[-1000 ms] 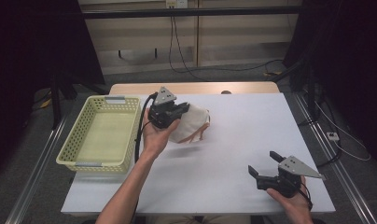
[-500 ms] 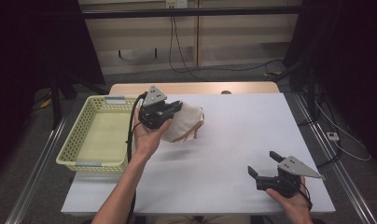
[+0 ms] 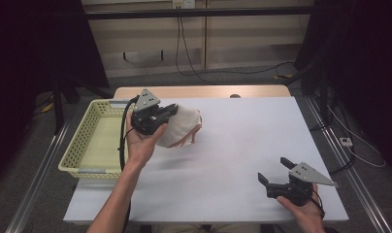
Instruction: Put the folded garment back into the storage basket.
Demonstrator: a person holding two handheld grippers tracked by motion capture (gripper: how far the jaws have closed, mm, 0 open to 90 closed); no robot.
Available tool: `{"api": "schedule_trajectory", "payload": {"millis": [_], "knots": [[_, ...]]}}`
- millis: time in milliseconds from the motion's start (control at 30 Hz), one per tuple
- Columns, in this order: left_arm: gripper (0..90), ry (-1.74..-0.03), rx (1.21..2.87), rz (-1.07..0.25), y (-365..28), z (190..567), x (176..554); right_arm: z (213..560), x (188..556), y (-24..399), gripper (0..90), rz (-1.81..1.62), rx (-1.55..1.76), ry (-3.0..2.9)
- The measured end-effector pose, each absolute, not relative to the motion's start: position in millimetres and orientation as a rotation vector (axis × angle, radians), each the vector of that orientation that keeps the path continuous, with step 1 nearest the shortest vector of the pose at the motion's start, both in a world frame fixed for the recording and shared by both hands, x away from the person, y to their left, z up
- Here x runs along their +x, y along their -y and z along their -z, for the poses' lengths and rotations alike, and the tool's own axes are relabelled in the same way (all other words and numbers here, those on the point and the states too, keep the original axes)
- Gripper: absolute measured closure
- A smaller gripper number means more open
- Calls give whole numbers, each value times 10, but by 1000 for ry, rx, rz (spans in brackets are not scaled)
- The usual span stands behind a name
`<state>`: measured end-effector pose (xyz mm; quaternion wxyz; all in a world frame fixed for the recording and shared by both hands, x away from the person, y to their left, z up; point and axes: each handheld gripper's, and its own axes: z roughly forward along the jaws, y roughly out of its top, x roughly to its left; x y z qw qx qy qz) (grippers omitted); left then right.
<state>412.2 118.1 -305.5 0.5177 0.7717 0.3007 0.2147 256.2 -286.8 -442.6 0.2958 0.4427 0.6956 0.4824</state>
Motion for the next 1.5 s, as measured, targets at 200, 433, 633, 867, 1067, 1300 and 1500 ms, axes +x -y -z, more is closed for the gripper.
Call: {"api": "schedule_trajectory", "payload": {"millis": [200, 433, 633, 867, 1067, 1300, 1500], "knots": [[876, -728, 1848, -526, -1250, 3036, 4096, 4427, 2566, 2866, 38, -1283, 1177, -1850], [877, -730, 1832, -536, -1361, 3000, 4040, 4427, 2564, 2869, 38, -1284, 1177, -1850], [877, -725, 1841, -556, -1431, 2993, 3996, 4426, 2563, 2866, 39, -1282, 1177, -1850], [877, -724, 1822, -571, -1540, 2926, 3947, 4426, 2564, 2861, 40, -1282, 1176, -1852], [877, -733, 1819, -582, -1632, 2897, 3927, 4428, 2566, 2864, 40, -1281, 1177, -1851], [877, -740, 1834, -601, -1712, 2918, 3907, 4425, 2563, 2859, 40, -1281, 1176, -1851], [876, -751, 1814, -615, -1834, 2864, 3867, 4422, 2555, 2867, 40, -1286, 1172, -1851]]}}
